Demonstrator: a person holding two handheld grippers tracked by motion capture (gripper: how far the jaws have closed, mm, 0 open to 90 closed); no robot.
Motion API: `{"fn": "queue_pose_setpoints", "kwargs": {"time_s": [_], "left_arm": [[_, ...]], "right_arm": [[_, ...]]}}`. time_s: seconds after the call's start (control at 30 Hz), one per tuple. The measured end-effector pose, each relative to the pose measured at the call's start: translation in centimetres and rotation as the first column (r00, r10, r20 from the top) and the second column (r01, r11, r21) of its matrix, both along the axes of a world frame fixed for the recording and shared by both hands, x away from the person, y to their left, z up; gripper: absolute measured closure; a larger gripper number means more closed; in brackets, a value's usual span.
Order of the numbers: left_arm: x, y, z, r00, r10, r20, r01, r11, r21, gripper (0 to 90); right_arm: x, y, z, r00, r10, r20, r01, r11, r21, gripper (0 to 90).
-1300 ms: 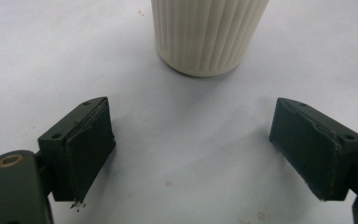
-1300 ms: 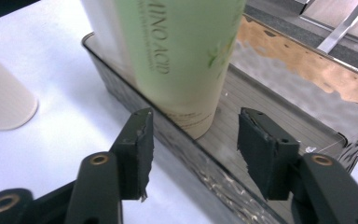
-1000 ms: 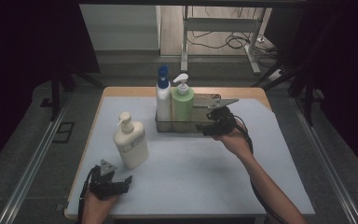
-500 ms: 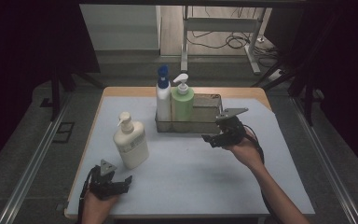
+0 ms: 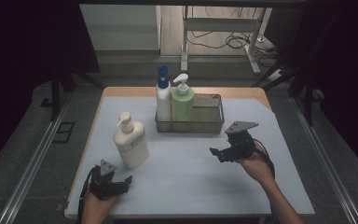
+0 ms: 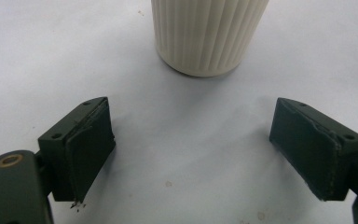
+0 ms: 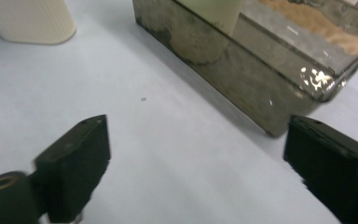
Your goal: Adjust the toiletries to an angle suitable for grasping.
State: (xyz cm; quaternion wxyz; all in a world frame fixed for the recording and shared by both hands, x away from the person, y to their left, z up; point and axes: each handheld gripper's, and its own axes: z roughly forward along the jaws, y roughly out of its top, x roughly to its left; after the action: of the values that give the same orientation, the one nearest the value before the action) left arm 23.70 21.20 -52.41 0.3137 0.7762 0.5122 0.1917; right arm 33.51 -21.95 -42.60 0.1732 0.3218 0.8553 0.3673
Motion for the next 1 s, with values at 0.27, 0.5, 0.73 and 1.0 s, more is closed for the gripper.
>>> {"fn": "queue_pose_setpoints", "kwargs": {"time_s": [0.27, 0.5, 0.73, 1.0], "left_arm": [[0.0, 0.0, 0.0, 1.0, 0.001, -0.002, -0.001, 1.0, -0.002, 13.1], [0.0, 0.0, 0.0, 1.0, 0.001, -0.001, -0.001, 1.0, -0.002, 13.3], [0.0, 0.0, 0.1, 1.0, 0.002, -0.001, -0.002, 1.0, -0.005, 14.0], [-0.1, 0.2, 0.2, 0.9999, 0.002, 0.017, -0.002, 1.0, -0.009, 21.0]], "right_arm": [[-1.5, -1.3, -1.8, 0.9997, -0.022, -0.012, 0.022, 1.0, 0.013, 0.0], [-2.3, -2.2, -3.8, 0.9986, -0.041, -0.034, 0.042, 0.999, 0.008, 0.0], [-3.1, -2.8, -5.7, 0.997, -0.053, -0.057, 0.052, 0.999, -0.006, 0.0], [-3.5, -3.3, -8.4, 0.9935, -0.065, -0.094, 0.063, 0.998, -0.031, 0.0]]}}
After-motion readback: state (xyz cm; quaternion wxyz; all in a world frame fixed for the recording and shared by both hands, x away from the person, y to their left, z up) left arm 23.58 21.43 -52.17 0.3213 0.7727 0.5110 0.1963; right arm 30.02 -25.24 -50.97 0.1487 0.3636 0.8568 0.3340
